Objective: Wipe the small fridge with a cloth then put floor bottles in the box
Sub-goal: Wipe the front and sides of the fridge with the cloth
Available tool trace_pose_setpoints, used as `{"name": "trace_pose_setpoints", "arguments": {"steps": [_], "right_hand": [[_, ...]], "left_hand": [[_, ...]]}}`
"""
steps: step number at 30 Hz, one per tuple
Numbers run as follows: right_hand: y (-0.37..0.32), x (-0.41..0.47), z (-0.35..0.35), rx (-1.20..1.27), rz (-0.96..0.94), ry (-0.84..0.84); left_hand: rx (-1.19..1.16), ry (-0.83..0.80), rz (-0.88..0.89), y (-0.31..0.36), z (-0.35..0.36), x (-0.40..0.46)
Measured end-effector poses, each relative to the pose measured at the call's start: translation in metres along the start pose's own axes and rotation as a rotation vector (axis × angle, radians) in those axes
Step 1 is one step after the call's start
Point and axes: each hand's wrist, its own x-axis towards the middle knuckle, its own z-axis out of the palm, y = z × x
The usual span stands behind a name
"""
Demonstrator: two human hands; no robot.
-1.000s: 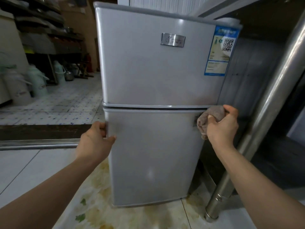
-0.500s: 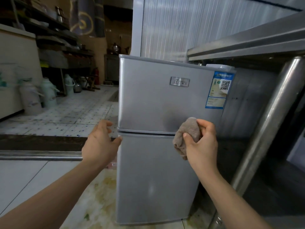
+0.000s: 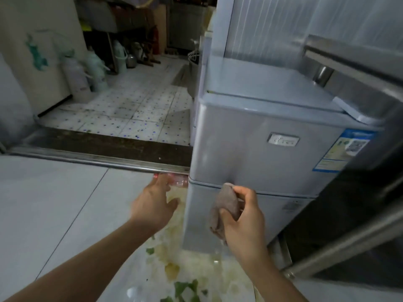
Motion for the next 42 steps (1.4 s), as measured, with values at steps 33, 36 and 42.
{"name": "trace_pose_setpoints", "arguments": {"steps": [33, 36, 42], "right_hand": [[-0.410, 0.087, -0.020, -0.361, -0.055, -0.228], [-0.436, 0.088, 0.000, -0.321, 0.050, -0.147], [-0.461, 0.092, 0.013, -0.267, 0.196, 0.011]], "left_hand": [[0.198, -0.449, 0.063, 0.045, -0.443, 0.072], [0.216, -0.531, 0.141, 0.026, -0.465, 0.104], [0.213, -0.652, 0.332, 0.022, -0.483, 0.159]]}}
